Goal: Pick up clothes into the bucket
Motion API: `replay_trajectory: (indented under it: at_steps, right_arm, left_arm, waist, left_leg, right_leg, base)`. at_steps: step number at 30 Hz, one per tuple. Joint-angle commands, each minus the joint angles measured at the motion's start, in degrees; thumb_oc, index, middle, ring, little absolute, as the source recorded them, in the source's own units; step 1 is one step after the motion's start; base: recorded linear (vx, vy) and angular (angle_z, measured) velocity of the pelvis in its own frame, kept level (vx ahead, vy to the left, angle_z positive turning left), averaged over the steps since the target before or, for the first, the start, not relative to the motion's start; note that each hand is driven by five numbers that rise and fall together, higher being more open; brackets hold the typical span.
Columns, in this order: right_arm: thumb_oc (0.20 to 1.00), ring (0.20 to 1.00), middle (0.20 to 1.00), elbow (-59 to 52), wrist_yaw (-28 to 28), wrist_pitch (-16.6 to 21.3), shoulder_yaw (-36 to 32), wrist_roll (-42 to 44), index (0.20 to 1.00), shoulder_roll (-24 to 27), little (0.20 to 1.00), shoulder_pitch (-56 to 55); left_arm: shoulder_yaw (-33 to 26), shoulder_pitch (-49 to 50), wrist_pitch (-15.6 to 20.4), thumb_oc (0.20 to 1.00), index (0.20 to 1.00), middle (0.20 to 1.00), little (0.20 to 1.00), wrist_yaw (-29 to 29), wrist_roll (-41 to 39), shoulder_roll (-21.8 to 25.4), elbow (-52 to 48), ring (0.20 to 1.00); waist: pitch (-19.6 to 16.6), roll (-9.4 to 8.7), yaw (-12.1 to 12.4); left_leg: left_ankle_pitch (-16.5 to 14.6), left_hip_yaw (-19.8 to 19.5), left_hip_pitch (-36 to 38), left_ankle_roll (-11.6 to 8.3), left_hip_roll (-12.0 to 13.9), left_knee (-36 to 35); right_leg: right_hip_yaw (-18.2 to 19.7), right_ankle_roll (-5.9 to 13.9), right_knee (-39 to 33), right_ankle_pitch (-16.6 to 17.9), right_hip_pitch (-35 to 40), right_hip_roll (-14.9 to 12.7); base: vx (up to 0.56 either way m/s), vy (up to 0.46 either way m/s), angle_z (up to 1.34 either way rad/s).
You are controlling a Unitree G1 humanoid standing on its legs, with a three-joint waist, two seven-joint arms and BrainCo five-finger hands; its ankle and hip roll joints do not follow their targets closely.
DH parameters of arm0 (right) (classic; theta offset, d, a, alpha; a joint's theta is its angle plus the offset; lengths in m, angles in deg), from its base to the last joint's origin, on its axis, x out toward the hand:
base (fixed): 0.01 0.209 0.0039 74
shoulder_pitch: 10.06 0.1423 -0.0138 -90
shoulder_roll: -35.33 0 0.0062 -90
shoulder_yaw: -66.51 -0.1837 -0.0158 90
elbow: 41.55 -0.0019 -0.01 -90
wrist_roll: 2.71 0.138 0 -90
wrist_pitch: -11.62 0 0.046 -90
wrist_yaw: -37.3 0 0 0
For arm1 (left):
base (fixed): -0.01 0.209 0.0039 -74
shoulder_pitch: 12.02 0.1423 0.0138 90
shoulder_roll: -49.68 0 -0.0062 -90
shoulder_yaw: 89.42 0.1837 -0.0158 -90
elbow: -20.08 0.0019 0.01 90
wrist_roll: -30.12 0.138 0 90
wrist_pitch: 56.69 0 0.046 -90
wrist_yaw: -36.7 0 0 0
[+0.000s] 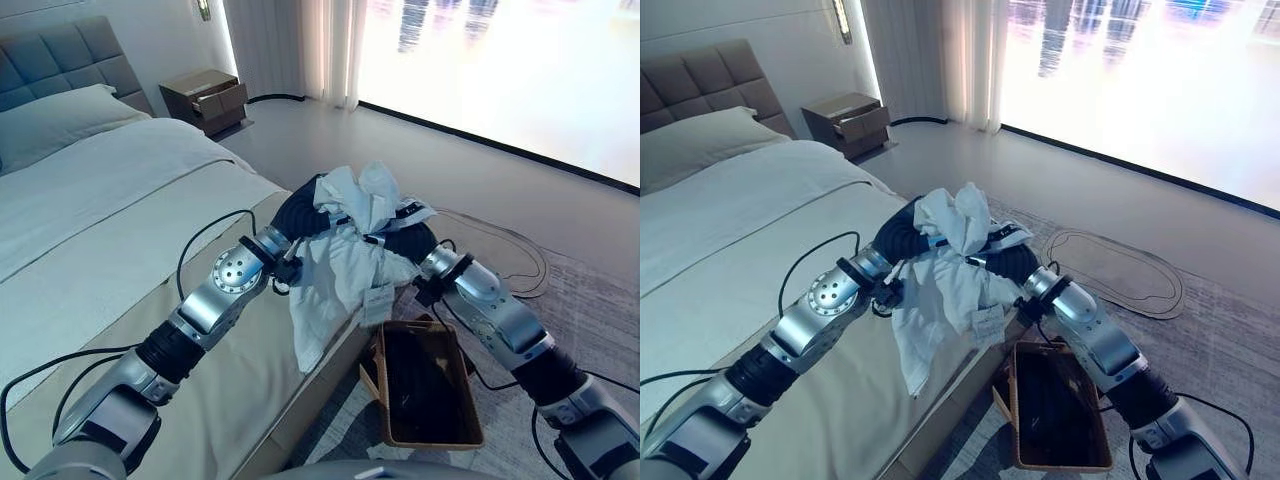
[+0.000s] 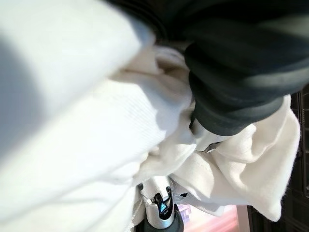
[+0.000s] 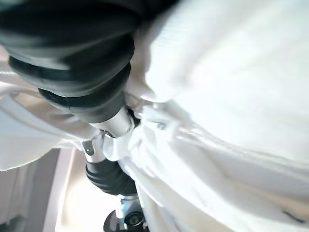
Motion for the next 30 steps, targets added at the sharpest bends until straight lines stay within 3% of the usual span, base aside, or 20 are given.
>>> replay_trajectory:
  at_steps: [1, 2, 3, 7, 10, 15, 17, 24, 30]
  right_arm:
    - [0.2, 0.2, 0.2, -6.0, 6.7, -0.2, 13.5, -8.0, 0.2, -3.8, 0.2, -2.2]
    - [0.2, 0.2, 0.2, -6.0, 6.4, -0.1, 13.1, -8.0, 0.2, -3.6, 0.2, -2.5]
    - [0.2, 0.2, 0.2, -6.0, 6.2, 0.1, 12.6, -8.2, 0.2, -3.3, 0.2, -3.0]
    - [0.2, 0.2, 0.2, -7.8, 4.9, 0.9, 8.2, -8.5, 0.2, -1.2, 0.2, -4.9]
    - [0.2, 0.2, 0.2, -10.5, 2.8, 2.2, -0.3, -8.6, 0.2, 2.6, 0.2, -8.8]
    - [0.2, 0.2, 0.2, -10.7, 1.1, 3.2, -8.6, -8.6, 0.2, 5.3, 0.2, -12.7]
    - [0.2, 0.2, 0.2, -10.8, 0.2, 3.9, -15.0, -8.3, 0.2, 6.8, 0.2, -15.3]
    - [0.2, 0.2, 0.2, -9.2, -2.5, 4.9, -25.7, -8.5, 0.2, 6.6, 0.2, -18.9]
    - [0.2, 0.2, 0.2, -5.0, -6.4, 5.2, -30.1, -9.1, 0.2, 4.9, 0.2, -19.4]
  left_arm:
    - [-1.4, -18.5, 5.7, 0.2, 0.2, 0.2, 0.2, 0.6, -4.0, -8.1, -2.0, 0.2]
    - [-1.5, -18.4, 5.7, 0.269, 0.269, 0.269, 0.269, 0.6, -3.7, -7.8, -2.3, 0.269]
    - [-1.8, -18.0, 5.8, 1.0, 1.0, 1.0, 1.0, 0.8, -3.2, -7.4, -2.6, 1.0]
    - [-3.9, -15.1, 5.9, 1.0, 1.0, 1.0, 1.0, 0.6, -1.5, -4.0, -3.6, 1.0]
    - [-8.4, -8.7, 5.9, 1.0, 1.0, 1.0, 1.0, 0.2, 0.7, 0.8, -3.7, 1.0]
    - [-14.2, -0.4, 5.6, 1.0, 1.0, 1.0, 1.0, -0.8, 1.9, 4.1, -3.3, 1.0]
    - [-19.8, 7.2, 5.3, 1.0, 1.0, 1.0, 1.0, -1.3, 3.1, 6.1, -3.1, 1.0]
    - [-30.1, 21.0, 4.5, 1.0, 1.0, 1.0, 1.0, -1.4, 6.3, 5.2, -1.1, 1.0]
    - [-34.2, 26.8, 3.9, 1.0, 1.0, 1.0, 1.0, -0.5, 8.9, 3.0, 2.5, 1.0]
  waist:
    - [-0.2, -2.09, -0.1]
    - [-0.3, -2.05, -0.1]
    - [-0.3, -2.06, -0.1]
    - [-0.6, -2.05, 0.0]
    - [-0.9, -2.17, 0.0]
    - [-1.3, -2.15, 0.1]
    - [-1.6, -2.29, 0.2]
    - [-1.8, -2.22, 0.7]
    - [-1.2, -2.07, 1.0]
  left_leg:
    - [-6.1, -1.0, 2.6, 2.36, -2.6, 2.2]
    - [-6.1, -1.0, 2.7, 2.37, -2.6, 2.1]
    - [-6.2, -0.9, 2.8, 2.37, -2.6, 2.1]
    - [-6.3, -0.7, 2.9, 2.44, -2.6, 2.2]
    - [-6.5, -0.3, 3.3, 2.49, -2.5, 2.2]
    - [-7.3, 0.2, 4.2, 2.4, -2.3, 2.1]
    - [-7.5, 0.6, 4.6, 2.31, -2.1, 2.1]
    - [-7.8, 1.0, 5.1, 2.23, -1.8, 1.9]
    - [-7.9, 1.2, 4.8, 2.26, -1.6, 2.0]
  right_leg:
    - [2.1, 1.6, 4.7, -1.1, -4.0, -1.6]
    - [2.0, 1.61, 4.7, -1.1, -4.0, -1.6]
    - [2.1, 1.65, 4.7, -1.1, -3.9, -1.7]
    - [2.1, 1.79, 4.7, -1.1, -3.8, -1.8]
    - [2.1, 1.9, 4.8, -1.2, -3.6, -1.8]
    - [2.3, 1.98, 4.6, -1.7, -3.0, -1.5]
    - [2.5, 1.92, 4.3, -1.8, -2.8, -1.3]
    - [2.9, 1.64, 4.0, -2.0, -2.5, -0.9]
    - [3.0, 1.44, 4.1, -2.1, -3.0, -0.7]
  base:
    - [0.0, 0.0, 0.0]
    - [0.0, 0.0, 0.0]
    - [0.0, 0.0, 0.0]
    - [0.0, 0.0, 0.0]
    - [0.0, 0.0, 0.0]
    - [0.02, 0.0, 0.0]
    - [0.01, -0.002, -0.03]
    - [0.0, 0.0, -0.01]
    - [-0.01, -0.005, -0.01]
